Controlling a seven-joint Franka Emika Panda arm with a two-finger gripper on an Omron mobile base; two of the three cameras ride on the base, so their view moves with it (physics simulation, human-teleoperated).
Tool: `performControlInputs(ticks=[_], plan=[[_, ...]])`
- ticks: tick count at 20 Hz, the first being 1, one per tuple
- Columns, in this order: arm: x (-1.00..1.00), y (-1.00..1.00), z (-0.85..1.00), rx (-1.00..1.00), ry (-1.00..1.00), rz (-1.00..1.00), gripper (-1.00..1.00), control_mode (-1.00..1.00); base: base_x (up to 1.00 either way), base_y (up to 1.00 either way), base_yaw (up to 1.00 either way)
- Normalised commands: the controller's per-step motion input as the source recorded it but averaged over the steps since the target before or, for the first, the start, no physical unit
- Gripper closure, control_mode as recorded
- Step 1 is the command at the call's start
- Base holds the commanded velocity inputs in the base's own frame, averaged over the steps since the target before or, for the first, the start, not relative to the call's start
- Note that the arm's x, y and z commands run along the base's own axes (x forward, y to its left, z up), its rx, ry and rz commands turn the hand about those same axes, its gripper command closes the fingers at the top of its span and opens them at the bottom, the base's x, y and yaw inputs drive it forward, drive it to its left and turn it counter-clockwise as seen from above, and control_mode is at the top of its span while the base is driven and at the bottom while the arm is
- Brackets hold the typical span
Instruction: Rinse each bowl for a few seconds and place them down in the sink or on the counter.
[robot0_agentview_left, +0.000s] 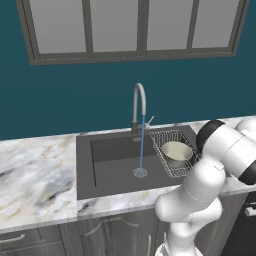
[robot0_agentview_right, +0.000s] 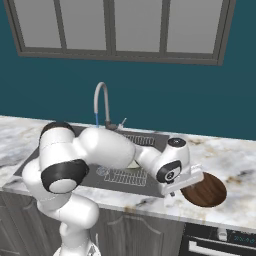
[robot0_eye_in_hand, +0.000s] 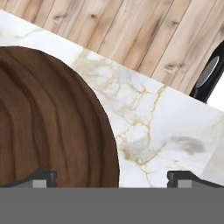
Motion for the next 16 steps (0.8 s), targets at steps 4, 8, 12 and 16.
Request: performControlInputs(ticks=[4,8,12,16], plan=[[0.04,-0.10,-0.19,0.01,0.00,0.01,-1.00,-1.00,0.00,0.00,0.00],[0.04,-0.12,-0.18,0.01,0.00,0.02,-1.00,-1.00,0.00,0.00,0.00],[0.06,-0.16,-0.15,0.01,0.00,0.02,-1.00,-1.00,0.00,0.00,0.00],[0.03,-0.21,-0.13,0.01,0.00,0.03,1.00,-1.00,0.00,0.00,0.00]])
